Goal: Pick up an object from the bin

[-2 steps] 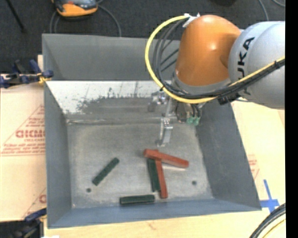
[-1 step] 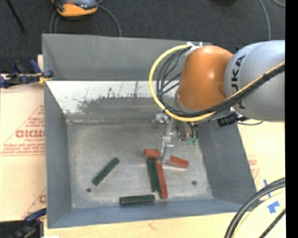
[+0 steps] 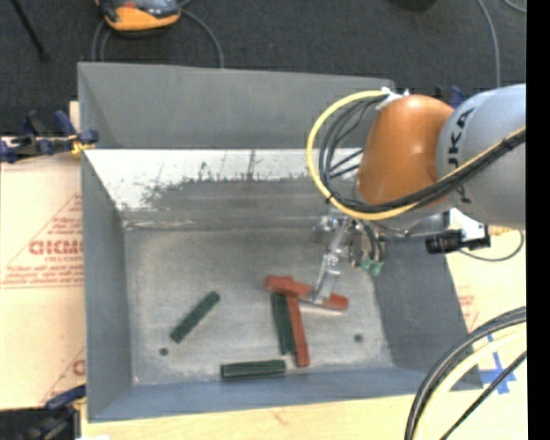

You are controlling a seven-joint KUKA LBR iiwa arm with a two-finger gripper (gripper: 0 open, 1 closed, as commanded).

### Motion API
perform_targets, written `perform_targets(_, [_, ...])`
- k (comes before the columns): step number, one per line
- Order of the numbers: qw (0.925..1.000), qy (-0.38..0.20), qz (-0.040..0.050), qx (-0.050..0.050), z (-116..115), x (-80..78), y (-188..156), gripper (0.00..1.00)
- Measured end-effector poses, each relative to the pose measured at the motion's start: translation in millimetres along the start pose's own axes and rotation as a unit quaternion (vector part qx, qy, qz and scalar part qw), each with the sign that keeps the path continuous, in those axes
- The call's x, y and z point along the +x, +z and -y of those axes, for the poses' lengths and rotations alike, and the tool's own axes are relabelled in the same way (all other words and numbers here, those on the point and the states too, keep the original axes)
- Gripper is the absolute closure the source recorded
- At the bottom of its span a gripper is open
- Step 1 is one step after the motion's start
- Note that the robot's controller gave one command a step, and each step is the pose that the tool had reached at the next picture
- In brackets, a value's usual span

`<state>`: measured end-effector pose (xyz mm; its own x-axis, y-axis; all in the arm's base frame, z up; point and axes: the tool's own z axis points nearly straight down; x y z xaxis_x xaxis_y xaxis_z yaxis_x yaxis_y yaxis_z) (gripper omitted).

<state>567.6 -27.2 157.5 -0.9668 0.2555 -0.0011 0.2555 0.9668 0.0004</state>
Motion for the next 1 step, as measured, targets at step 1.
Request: perform_targets(1, [0.9968,0.080,0.0015,-0.001,-2.7,-17.8,29.0,0.00])
